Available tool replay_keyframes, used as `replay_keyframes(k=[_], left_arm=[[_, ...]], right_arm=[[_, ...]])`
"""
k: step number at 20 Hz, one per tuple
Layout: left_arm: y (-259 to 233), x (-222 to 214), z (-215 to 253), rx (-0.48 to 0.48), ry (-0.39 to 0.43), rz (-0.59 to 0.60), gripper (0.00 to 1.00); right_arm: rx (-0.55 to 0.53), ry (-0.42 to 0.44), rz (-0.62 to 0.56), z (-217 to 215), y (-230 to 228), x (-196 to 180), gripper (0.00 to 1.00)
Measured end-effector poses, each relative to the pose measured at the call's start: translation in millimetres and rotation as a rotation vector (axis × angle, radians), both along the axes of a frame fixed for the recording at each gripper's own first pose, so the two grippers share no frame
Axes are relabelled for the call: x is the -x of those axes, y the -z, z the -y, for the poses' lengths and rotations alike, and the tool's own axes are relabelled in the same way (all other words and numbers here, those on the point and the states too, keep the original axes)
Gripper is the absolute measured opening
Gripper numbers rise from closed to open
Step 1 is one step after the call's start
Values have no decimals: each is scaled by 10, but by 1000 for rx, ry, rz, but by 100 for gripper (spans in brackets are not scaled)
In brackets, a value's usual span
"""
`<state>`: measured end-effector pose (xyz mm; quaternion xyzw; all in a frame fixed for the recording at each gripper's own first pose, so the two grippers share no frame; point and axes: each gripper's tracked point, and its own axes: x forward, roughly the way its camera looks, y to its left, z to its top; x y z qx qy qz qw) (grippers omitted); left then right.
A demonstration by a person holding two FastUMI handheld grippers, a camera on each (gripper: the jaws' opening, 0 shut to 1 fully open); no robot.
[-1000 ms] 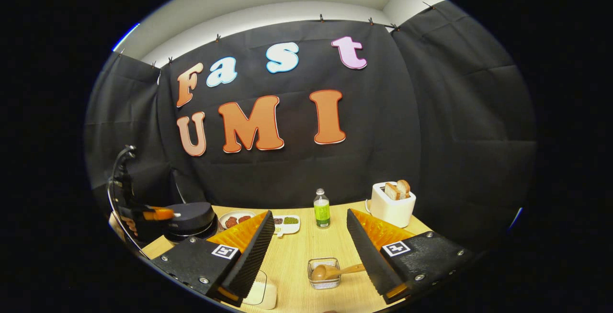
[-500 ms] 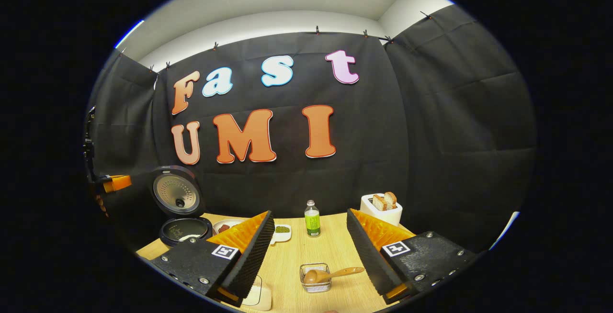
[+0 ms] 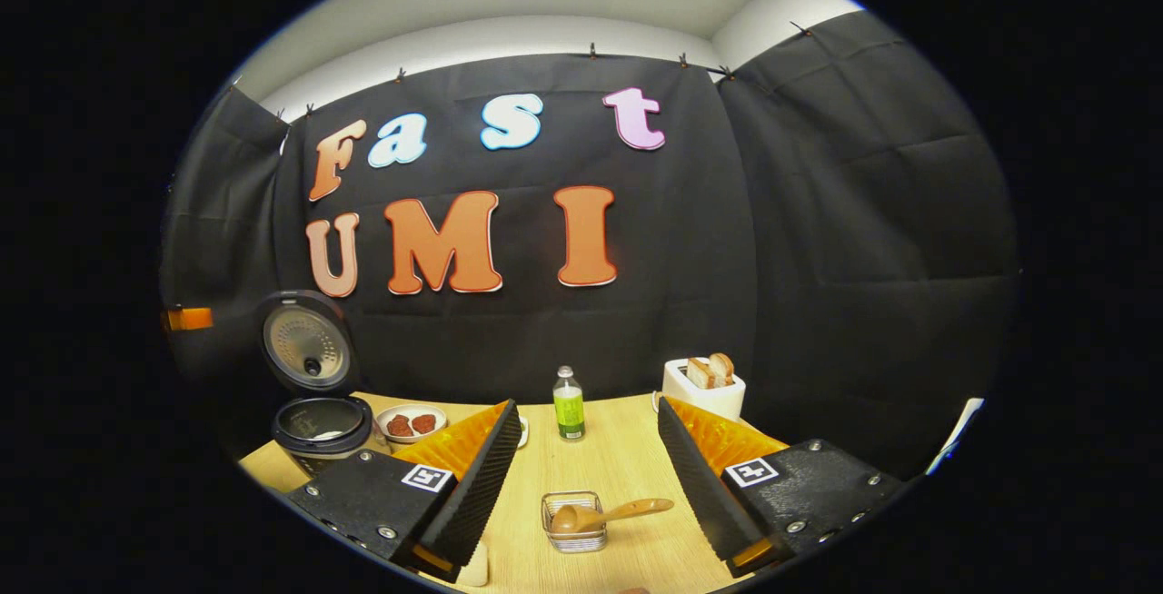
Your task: Close the left gripper, press the button to open the rice cooker; take a wooden spoon from the chopstick holder with the right hand, scoop a spoonful of rice and pour it into the rice cooker, then put the wooden spoon back into the chopstick holder.
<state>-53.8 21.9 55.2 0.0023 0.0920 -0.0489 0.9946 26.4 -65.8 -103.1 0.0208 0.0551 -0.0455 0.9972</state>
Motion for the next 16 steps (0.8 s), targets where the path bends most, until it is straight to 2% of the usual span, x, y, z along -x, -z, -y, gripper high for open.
replay_keyframes(k=[1, 5, 10, 16], left_arm=[[-14, 77, -12, 3, -3, 12, 7], [-76, 150, -68, 4, -3, 41, 63], [-86, 198, -238, 18, -56, 56, 97], [-77, 252, -344, 25, -80, 72, 97]], right_arm=[[1, 15, -10, 57, 113, -26, 94], [5, 78, -5, 281, 522, -67, 94], [-129, 124, -9, 412, 1050, -156, 94], [-254, 126, -87, 388, 1618, -253, 95]])
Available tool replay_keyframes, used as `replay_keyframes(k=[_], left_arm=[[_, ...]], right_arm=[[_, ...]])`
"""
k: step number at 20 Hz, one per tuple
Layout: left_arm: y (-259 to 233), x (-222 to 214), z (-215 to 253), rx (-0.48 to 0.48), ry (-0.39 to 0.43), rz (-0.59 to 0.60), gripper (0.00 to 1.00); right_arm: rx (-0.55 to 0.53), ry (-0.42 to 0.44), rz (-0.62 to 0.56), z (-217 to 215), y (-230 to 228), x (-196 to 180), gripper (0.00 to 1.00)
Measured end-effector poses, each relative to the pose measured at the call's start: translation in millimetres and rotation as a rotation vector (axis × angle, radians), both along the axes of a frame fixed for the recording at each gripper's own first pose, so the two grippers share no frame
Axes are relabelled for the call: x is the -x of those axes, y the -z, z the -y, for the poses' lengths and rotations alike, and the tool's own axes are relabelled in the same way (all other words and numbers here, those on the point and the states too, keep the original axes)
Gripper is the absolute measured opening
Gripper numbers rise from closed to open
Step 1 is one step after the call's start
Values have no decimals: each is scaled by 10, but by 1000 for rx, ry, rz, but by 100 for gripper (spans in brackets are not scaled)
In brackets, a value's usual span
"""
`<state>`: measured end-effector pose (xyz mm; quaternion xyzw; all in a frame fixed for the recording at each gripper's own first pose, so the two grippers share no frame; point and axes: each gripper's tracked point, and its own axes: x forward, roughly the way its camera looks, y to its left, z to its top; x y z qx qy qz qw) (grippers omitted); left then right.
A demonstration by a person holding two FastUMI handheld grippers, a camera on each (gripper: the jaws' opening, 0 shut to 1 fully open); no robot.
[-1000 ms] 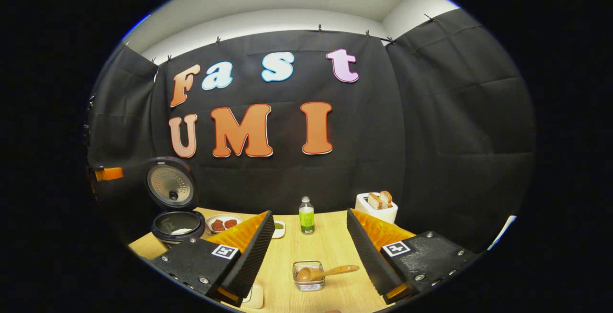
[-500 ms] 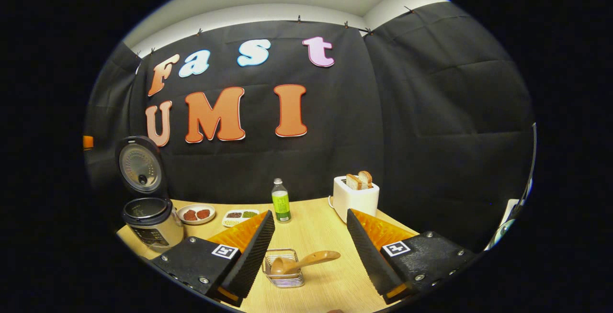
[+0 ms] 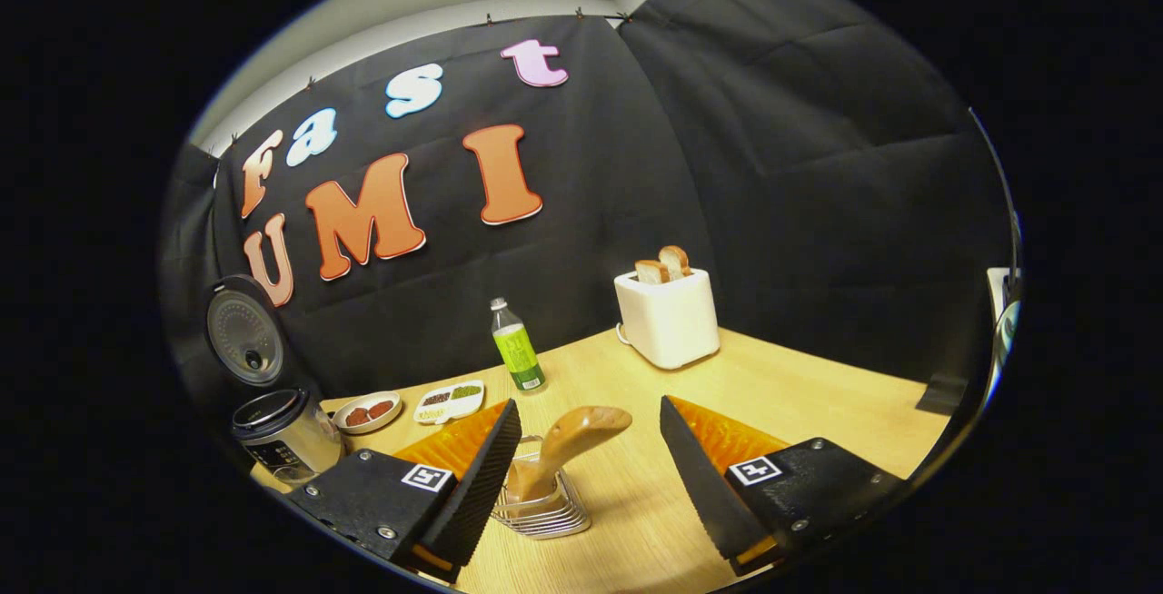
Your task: Close the left gripper, press the button to open the rice cooker; take a wooden spoon from the chopstick holder with the right hand, scoop a spoonful of rice and pour it into the rice cooker, then put the wooden spoon back into the chopstick holder.
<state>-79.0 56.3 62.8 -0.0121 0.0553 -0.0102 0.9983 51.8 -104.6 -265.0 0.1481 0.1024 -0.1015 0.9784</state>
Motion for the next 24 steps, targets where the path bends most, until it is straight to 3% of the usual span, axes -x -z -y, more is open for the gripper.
replay_keyframes(k=[4, 5, 8, 9, 10, 11, 13, 14, 15, 19, 24], left_arm=[[33, 10, -1, -6, 0, -14, 99], [47, 12, 0, -5, 0, -19, 97], [90, -3, 33, 8, 9, -30, 99], [111, -3, 24, 10, 11, -35, 99], [128, -11, 25, 11, 11, -40, 100], [146, -12, 21, 11, 10, -44, 100], [158, -7, -2, 13, 6, -47, 97], [155, -9, -13, 13, 4, -48, 97], [153, -1, -26, 12, 2, -47, 97], [169, 7, -88, 9, 4, -42, 99], [139, 16, -243, -9, -11, -22, 99]], right_arm=[[-64, -49, -4, -160, 100, -74, 93], [-79, -58, -9, -181, 128, -86, 88], [-109, -71, -23, -216, 179, -120, 66], [-113, -71, -14, -218, 156, -129, 53], [-122, -68, -5, -219, 117, -129, 47], [-146, -85, 5, -249, 91, -175, 32], [-182, -109, 10, -367, 55, -160, 22], [-177, -105, 10, -381, 48, -185, 23], [-159, -106, 6, -406, 49, -203, 12], [-88, -109, 8, -473, -128, -200, 2], [36, -107, 65, -612, -731, -146, 2]])
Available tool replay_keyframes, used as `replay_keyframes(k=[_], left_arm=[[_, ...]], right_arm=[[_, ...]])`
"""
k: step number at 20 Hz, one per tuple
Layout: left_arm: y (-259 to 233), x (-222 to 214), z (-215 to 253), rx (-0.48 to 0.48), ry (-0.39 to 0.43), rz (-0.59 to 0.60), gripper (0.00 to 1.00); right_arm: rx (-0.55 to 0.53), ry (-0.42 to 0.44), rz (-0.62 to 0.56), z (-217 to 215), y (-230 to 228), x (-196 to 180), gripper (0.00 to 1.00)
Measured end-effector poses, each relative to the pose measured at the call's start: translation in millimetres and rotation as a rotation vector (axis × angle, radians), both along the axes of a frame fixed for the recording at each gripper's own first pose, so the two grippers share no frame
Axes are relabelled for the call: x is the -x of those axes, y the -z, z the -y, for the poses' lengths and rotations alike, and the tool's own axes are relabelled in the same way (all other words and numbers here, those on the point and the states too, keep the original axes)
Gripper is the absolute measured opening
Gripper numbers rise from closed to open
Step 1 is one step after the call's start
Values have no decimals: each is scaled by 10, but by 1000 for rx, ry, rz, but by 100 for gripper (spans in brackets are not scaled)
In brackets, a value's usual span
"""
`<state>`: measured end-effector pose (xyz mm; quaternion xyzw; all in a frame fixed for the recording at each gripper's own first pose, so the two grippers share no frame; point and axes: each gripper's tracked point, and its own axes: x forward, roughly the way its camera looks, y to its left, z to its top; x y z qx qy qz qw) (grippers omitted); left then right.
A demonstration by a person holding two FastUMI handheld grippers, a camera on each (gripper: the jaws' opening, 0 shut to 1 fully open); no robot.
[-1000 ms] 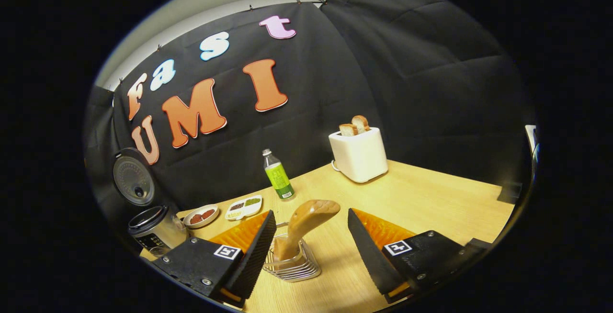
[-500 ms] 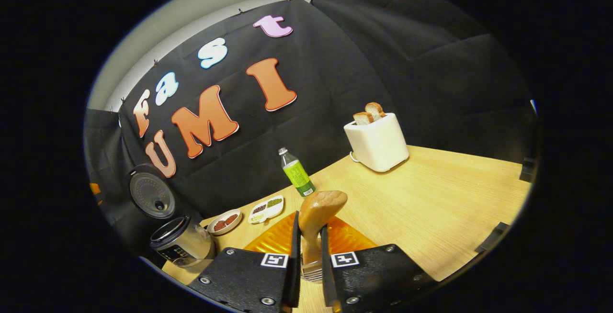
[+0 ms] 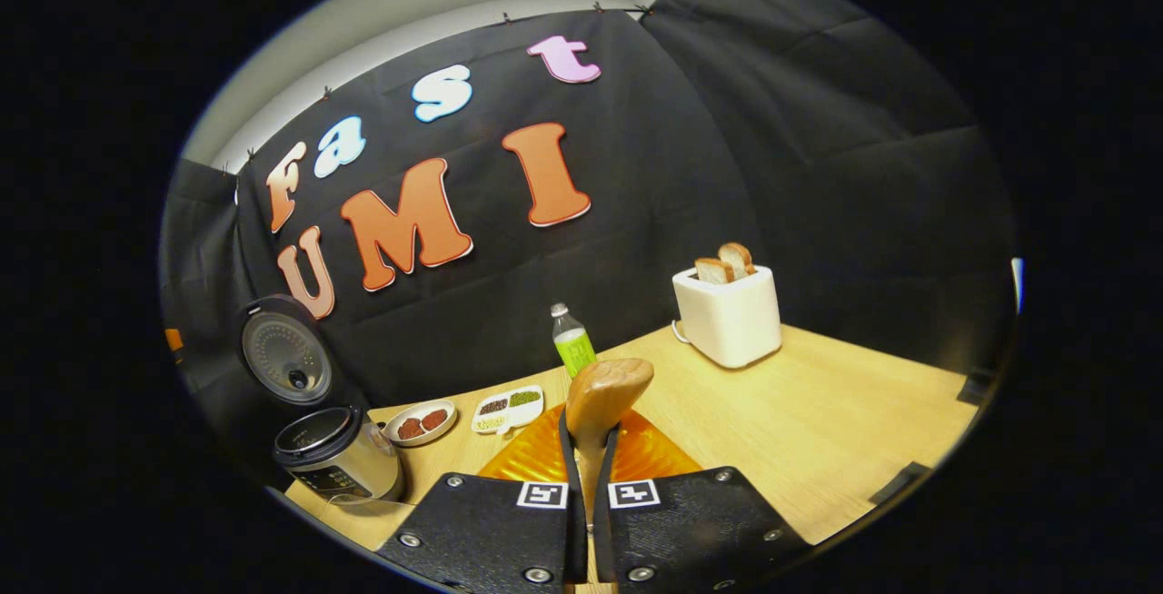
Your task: Close the left gripper, press the button to open the rice cooker; take a wooden spoon from the chopstick holder with the right hand, scoop a spoonful of rice and pour it into the rice cooker, then put the wooden spoon back into the chopstick holder.
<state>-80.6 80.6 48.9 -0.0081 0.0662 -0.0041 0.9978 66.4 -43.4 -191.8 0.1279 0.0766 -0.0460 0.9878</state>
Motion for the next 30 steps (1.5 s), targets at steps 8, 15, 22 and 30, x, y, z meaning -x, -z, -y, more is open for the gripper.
replay_keyframes(k=[8, 15, 22, 30], left_arm=[[115, -22, -193, 8, 9, -20, 98], [65, -48, -283, -14, 16, 2, 97], [199, -71, -380, 26, 36, -19, 97], [154, -27, -464, 16, 28, 7, 97]], right_arm=[[126, -121, 85, -852, -860, 413, 2], [209, -233, 34, -1590, -649, 680, 2], [343, -273, -155, -1876, 95, 750, 2], [471, -286, -349, -1947, 706, 817, 2]])
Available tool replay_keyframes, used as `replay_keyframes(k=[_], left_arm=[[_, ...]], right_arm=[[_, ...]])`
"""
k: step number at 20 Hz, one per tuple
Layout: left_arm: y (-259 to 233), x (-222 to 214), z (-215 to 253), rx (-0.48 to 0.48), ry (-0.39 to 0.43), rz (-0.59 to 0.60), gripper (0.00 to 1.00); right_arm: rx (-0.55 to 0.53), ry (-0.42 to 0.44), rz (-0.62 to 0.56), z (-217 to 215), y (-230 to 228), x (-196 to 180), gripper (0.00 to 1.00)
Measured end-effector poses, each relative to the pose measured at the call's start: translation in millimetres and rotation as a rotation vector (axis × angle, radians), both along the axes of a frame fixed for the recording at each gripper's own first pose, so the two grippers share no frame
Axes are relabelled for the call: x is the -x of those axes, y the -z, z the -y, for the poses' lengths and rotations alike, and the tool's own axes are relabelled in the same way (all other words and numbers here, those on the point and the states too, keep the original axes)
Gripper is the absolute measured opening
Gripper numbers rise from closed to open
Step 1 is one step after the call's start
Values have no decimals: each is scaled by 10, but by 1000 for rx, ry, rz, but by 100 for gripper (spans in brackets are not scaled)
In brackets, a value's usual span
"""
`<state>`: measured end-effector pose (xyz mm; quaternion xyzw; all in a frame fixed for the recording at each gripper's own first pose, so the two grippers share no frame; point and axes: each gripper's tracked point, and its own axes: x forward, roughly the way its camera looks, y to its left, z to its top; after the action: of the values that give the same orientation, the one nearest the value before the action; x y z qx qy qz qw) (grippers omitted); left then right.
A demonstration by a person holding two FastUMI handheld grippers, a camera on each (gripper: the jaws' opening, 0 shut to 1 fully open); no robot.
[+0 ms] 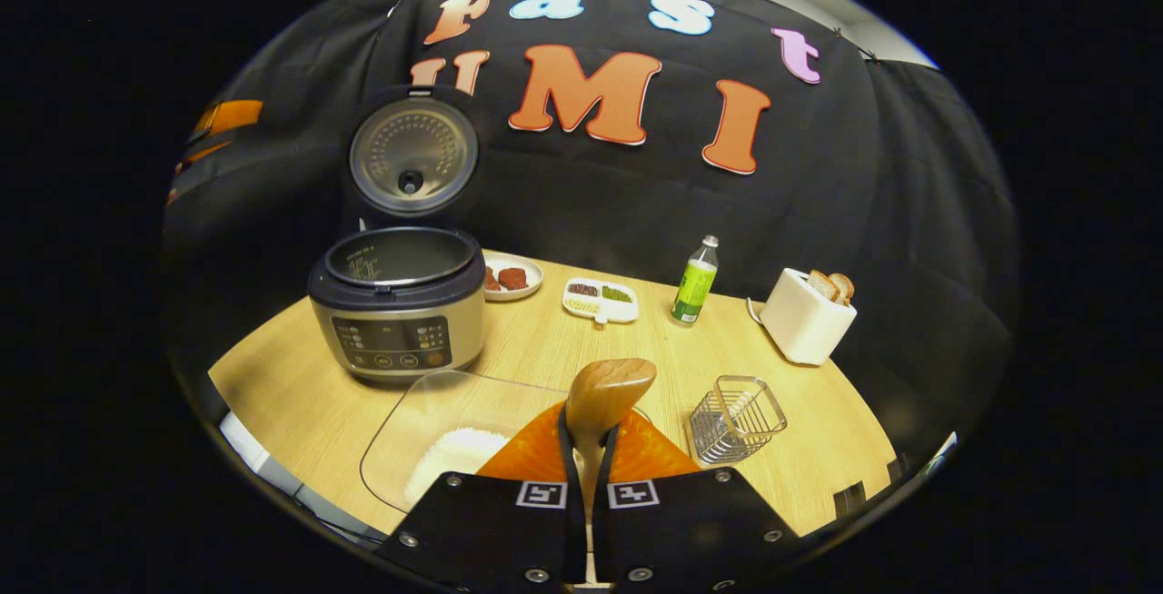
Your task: Close the left gripper, press the button to open the rice cooker; take a wooden spoon from the chopstick holder with the right hand, scoop a spoonful of rice and pour it into the rice cooker, then put the wooden spoon back into the chopstick holder.
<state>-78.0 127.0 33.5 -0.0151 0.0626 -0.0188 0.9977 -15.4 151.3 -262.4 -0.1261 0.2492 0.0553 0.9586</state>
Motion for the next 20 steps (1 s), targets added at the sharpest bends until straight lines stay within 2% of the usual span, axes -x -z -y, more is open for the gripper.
replay_keyframes(k=[2, 5, 11, 16, 20], left_arm=[[-5, 8, -2, -2, 0, 3, 97], [-19, 17, 0, -8, -4, 5, 97], [-33, 62, 53, -17, 1, 0, 97], [-46, 83, 125, -23, 3, -4, 97], [-100, 70, 180, -38, -2, 1, 97]], right_arm=[[-3, -5, 0, -62, 28, 48, 2], [-68, -27, -8, -250, 38, 139, 2], [-346, -46, -49, -643, 50, 180, 2], [-645, 61, -81, -532, 125, -1, 2], [-795, 132, -126, -433, 204, -42, 2]])
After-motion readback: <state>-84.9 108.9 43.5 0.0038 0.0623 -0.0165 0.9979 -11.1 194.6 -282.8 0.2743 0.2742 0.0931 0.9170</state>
